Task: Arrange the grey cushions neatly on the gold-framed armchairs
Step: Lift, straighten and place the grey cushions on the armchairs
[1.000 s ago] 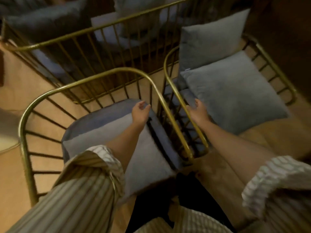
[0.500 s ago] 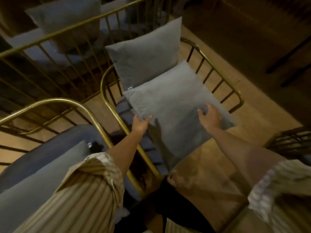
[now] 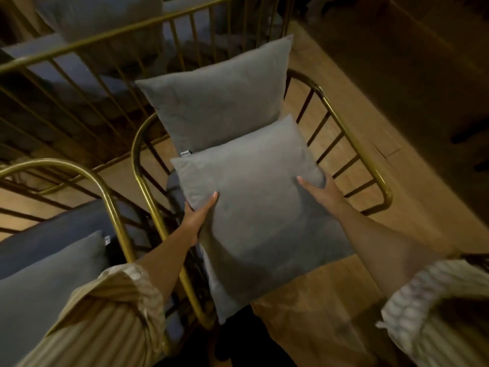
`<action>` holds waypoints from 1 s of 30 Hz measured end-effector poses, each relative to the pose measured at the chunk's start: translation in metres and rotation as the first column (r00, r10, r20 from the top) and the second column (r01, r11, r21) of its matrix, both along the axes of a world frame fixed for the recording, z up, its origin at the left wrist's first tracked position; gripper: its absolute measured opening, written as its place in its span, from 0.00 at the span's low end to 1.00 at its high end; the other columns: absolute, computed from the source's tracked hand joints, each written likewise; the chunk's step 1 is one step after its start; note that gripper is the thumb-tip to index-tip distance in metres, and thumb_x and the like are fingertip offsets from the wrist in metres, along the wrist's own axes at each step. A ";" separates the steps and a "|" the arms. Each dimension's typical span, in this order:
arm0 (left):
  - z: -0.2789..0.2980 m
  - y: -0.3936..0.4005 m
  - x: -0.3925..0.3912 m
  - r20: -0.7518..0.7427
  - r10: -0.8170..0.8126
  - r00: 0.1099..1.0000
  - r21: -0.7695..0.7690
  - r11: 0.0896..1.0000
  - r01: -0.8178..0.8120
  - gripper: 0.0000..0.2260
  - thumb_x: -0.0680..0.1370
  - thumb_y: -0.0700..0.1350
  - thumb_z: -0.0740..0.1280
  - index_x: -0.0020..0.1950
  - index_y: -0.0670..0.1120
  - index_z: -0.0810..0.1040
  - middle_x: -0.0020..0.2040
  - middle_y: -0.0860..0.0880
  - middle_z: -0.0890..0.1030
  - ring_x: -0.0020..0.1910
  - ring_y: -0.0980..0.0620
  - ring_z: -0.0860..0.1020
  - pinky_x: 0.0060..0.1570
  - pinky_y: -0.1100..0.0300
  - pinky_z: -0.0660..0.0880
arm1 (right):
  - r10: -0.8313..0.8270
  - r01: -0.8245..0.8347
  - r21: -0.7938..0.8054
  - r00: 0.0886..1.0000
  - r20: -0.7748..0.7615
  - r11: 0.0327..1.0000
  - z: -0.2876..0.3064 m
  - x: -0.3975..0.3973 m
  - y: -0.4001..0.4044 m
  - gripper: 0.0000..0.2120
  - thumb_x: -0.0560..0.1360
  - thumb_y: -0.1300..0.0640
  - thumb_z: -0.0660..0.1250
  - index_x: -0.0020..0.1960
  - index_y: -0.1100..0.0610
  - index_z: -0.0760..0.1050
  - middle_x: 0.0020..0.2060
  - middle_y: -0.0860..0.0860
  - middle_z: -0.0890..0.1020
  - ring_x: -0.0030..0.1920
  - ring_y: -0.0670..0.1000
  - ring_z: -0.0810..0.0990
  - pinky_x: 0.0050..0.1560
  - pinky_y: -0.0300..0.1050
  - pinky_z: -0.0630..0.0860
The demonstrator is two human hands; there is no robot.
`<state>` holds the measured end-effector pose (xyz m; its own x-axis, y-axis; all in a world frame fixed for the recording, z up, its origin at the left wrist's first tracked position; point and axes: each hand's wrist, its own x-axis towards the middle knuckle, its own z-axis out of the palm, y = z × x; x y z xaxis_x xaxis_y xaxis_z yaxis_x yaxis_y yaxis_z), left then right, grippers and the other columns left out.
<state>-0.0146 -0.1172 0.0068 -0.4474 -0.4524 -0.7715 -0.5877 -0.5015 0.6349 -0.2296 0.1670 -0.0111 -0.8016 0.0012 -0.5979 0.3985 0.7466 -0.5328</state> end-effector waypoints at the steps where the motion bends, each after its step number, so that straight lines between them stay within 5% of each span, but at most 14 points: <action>1: 0.003 0.000 0.000 -0.019 -0.005 1.000 -0.007 1.000 0.005 0.54 0.63 0.66 0.76 0.80 0.55 0.51 0.78 0.47 0.63 0.75 0.39 0.64 0.72 0.36 0.60 | -0.038 0.038 -0.027 0.999 0.018 0.999 0.001 -0.002 0.000 0.66 0.44 0.16 0.67 0.76 0.45 0.60 0.74 0.51 0.70 0.72 0.60 0.69 0.69 0.63 0.68; 5: 0.027 -0.004 0.006 -0.069 -0.008 0.998 -0.065 0.998 0.004 0.60 0.53 0.74 0.75 0.79 0.57 0.54 0.77 0.47 0.65 0.73 0.40 0.66 0.72 0.35 0.61 | -0.063 0.075 -0.152 0.995 0.083 0.986 0.038 0.012 -0.002 0.60 0.48 0.20 0.71 0.72 0.52 0.71 0.67 0.53 0.77 0.66 0.61 0.76 0.67 0.61 0.73; 9: 0.051 -0.028 0.024 -0.074 -0.027 0.997 -0.113 0.993 0.019 0.49 0.65 0.70 0.72 0.79 0.54 0.56 0.75 0.47 0.69 0.71 0.41 0.69 0.71 0.42 0.63 | 0.020 0.022 -0.356 0.993 0.114 0.934 0.071 0.030 -0.007 0.50 0.52 0.24 0.75 0.67 0.51 0.77 0.58 0.51 0.84 0.58 0.58 0.82 0.63 0.58 0.76; 13: 0.088 -0.068 0.057 -0.081 -0.032 0.996 -0.143 0.990 0.020 0.50 0.63 0.73 0.70 0.78 0.51 0.60 0.69 0.47 0.73 0.66 0.42 0.73 0.68 0.43 0.66 | 0.168 -0.100 -0.502 0.982 0.091 0.859 0.114 0.055 -0.042 0.44 0.54 0.31 0.76 0.64 0.54 0.78 0.55 0.51 0.85 0.52 0.51 0.84 0.54 0.48 0.79; 16: 0.123 -0.098 0.097 -0.109 -0.002 0.994 -0.213 0.977 -0.021 0.35 0.74 0.67 0.65 0.74 0.49 0.65 0.61 0.48 0.77 0.56 0.46 0.77 0.55 0.50 0.69 | 0.291 -0.209 -0.565 0.955 0.058 0.798 0.140 0.077 -0.079 0.49 0.48 0.28 0.78 0.64 0.51 0.77 0.58 0.48 0.84 0.57 0.49 0.82 0.60 0.49 0.77; 18: 0.143 -0.118 0.128 -0.126 0.011 0.992 -0.238 0.970 -0.041 0.22 0.79 0.63 0.59 0.65 0.48 0.71 0.53 0.47 0.79 0.51 0.48 0.77 0.49 0.52 0.70 | 0.377 -0.256 -0.628 0.924 0.065 0.735 0.157 0.093 -0.108 0.49 0.46 0.28 0.78 0.62 0.47 0.75 0.56 0.44 0.83 0.56 0.45 0.82 0.54 0.42 0.77; 22: 0.177 -0.159 0.200 -0.110 0.143 0.984 -0.332 0.927 -0.172 0.16 0.80 0.58 0.54 0.51 0.50 0.77 0.50 0.42 0.81 0.51 0.42 0.79 0.48 0.51 0.73 | 0.529 -0.331 -0.702 0.845 0.076 0.631 0.182 0.134 -0.182 0.45 0.45 0.33 0.81 0.59 0.45 0.76 0.49 0.41 0.86 0.49 0.42 0.85 0.44 0.37 0.80; 26: 0.189 -0.201 0.285 -0.065 0.248 0.966 -0.405 0.879 -0.253 0.18 0.81 0.57 0.53 0.58 0.49 0.77 0.57 0.41 0.81 0.54 0.42 0.79 0.55 0.48 0.72 | 0.631 -0.398 -0.705 0.771 0.090 0.587 0.194 0.193 -0.258 0.47 0.57 0.40 0.79 0.73 0.49 0.68 0.60 0.49 0.82 0.56 0.50 0.82 0.48 0.46 0.79; 30: 0.183 -0.247 0.384 0.013 0.333 0.943 -0.369 0.878 -0.305 0.35 0.73 0.70 0.60 0.67 0.45 0.75 0.59 0.43 0.81 0.56 0.42 0.80 0.64 0.42 0.72 | 0.662 -0.438 -0.695 0.746 0.073 0.570 0.190 0.259 -0.325 0.60 0.49 0.35 0.81 0.76 0.48 0.61 0.67 0.51 0.75 0.61 0.54 0.77 0.58 0.53 0.76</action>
